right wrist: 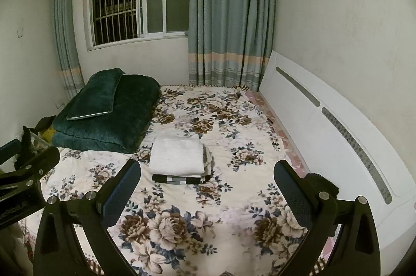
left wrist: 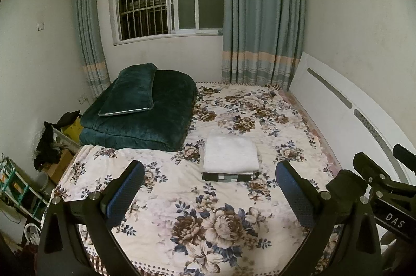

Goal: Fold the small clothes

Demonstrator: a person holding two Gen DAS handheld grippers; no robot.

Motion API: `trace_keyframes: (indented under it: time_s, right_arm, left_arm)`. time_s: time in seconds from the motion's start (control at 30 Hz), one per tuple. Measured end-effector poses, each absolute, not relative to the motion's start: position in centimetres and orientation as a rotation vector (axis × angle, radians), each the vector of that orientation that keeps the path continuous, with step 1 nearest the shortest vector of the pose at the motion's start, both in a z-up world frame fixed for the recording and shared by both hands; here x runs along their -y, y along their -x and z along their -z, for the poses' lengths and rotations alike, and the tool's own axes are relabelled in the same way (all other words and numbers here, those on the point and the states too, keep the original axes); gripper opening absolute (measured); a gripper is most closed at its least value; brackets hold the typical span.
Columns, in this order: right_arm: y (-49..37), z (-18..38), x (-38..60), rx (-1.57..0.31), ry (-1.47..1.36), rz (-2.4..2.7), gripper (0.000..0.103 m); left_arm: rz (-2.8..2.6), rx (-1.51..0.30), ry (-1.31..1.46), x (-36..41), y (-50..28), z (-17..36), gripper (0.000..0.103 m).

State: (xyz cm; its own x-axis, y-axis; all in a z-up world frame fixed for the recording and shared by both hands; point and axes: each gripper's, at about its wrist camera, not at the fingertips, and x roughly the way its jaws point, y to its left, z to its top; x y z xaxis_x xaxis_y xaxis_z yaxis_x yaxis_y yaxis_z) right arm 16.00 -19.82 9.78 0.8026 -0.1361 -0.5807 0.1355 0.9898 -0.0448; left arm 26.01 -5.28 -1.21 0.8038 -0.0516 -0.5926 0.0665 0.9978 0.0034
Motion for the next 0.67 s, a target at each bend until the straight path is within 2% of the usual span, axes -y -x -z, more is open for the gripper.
trace_keyframes:
  time_s: [0.67]
  right_arm:
    - [-15.9,-10.5,18.1,-0.617,-0.011,0.148,0.103]
  left_arm:
    - [0.045,-0.624,-0.022,4.6,-26.3,0.5,0.103]
